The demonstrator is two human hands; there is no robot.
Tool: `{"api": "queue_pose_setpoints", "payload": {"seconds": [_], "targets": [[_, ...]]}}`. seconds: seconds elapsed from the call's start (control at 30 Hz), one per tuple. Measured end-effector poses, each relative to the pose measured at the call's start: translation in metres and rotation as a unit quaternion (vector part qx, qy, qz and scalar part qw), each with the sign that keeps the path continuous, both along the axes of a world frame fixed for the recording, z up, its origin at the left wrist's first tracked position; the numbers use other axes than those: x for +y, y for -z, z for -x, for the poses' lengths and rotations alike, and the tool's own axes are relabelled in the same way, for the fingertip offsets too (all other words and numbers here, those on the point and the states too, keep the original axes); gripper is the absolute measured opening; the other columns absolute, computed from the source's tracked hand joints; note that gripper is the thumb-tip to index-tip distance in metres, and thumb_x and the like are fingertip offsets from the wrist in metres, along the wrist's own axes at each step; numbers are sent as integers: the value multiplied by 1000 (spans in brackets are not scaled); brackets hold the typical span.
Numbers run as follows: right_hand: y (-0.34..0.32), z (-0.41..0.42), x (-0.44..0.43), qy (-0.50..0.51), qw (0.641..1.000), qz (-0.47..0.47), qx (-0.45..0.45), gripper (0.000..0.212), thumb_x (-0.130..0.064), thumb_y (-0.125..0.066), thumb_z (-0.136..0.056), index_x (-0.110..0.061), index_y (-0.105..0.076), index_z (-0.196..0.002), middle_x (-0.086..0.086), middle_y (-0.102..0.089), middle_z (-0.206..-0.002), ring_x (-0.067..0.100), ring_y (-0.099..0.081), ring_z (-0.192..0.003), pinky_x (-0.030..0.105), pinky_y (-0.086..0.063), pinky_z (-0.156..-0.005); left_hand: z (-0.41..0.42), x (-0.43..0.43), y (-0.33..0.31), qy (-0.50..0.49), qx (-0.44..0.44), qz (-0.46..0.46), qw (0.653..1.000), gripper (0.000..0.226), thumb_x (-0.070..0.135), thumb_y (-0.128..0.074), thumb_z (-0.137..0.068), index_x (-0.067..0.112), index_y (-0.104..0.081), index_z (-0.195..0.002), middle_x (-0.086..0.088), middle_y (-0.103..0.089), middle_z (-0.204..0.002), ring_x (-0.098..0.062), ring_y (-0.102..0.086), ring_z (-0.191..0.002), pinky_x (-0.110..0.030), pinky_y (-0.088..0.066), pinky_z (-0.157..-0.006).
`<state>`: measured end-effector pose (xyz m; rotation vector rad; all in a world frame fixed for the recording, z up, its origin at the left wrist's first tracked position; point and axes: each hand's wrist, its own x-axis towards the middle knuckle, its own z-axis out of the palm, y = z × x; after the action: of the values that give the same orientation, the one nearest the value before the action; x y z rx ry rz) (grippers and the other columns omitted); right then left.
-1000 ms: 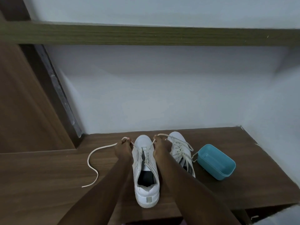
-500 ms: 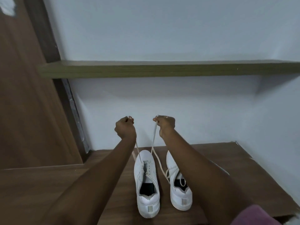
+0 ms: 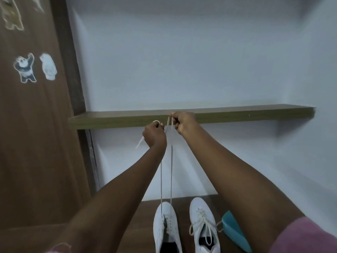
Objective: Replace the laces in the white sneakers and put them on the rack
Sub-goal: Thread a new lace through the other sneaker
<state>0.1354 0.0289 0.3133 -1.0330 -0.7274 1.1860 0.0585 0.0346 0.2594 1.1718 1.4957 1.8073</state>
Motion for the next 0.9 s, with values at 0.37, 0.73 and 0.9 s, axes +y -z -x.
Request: {"api": "queue_pose_setpoints", "payload": {"seconds": [0.37,0.73,0.9], "targets": [[-112,-11,-23,27,990,-100,-96,25,8,-54,-86,12,-61,-110,18,-60,-125,12,-35,-57,20,-30,-45,-5,-14,-110,27,24,-82,996,28,-1,-49,-88,11,-66,-70,-11,-69,-78,-30,-69,-83,-29,-49,-72],[-110,-10,-29,62,976,-160,-137,29,11,-44,-84,-6,-68,-79,11,-70,-89,11,-55,-61,19,-31,-47,-3,-18,-122,50,-40,-105,992,15,3,-59,-88,7,-74,-86,-4,-67,-72,-19,-65,-71,-30,-52,-75],[-80,-10,-25,70,967,-134,-203,24,8,-50,-86,-4,-70,-89,13,-71,-89,17,-59,-67,15,-32,-37,-2,-26,-127,40,13,-120,992,12,9,-64,-85,12,-76,-85,-6,-70,-74,-20,-64,-70,-30,-53,-73]]}}
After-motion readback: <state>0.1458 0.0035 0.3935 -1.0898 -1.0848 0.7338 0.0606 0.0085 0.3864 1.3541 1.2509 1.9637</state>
